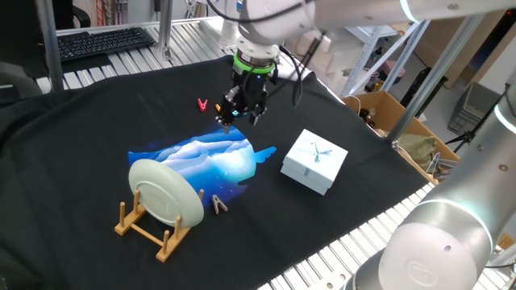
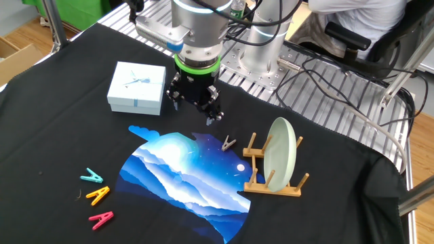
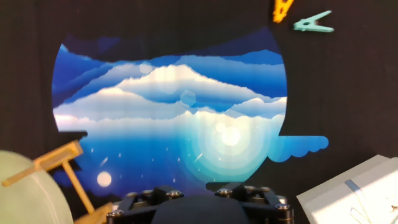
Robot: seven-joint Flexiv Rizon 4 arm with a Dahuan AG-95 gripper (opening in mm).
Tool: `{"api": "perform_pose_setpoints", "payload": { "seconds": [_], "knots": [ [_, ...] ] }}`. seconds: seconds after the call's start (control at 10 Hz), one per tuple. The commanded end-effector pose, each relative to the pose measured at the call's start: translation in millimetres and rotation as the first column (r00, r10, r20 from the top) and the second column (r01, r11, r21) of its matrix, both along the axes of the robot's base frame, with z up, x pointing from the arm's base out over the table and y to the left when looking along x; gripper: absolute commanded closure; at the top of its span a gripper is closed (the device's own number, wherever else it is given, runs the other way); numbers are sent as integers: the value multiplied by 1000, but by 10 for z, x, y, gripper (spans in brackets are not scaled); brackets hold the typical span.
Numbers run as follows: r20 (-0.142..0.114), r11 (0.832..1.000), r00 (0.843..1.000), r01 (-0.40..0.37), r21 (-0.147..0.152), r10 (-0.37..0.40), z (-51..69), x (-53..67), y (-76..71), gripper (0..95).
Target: Take the dish off the dish rack
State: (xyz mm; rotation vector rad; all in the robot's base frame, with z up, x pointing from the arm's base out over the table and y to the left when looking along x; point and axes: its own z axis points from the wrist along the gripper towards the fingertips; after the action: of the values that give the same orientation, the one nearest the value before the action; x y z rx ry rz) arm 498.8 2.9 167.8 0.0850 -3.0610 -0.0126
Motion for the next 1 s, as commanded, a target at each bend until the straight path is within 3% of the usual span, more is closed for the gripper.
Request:
{"api": "perform_pose_setpoints", "payload": {
  "seconds": [0.1,0.7,1.0],
  "knots": [
    [-21,1000,1000,-14,2,14,-5,-7,6,950],
    [-18,1000,1000,-10,2,10,-5,-30,36,950],
    [-20,1000,1000,22,2,-22,20,-88,130,950]
  ]
}}
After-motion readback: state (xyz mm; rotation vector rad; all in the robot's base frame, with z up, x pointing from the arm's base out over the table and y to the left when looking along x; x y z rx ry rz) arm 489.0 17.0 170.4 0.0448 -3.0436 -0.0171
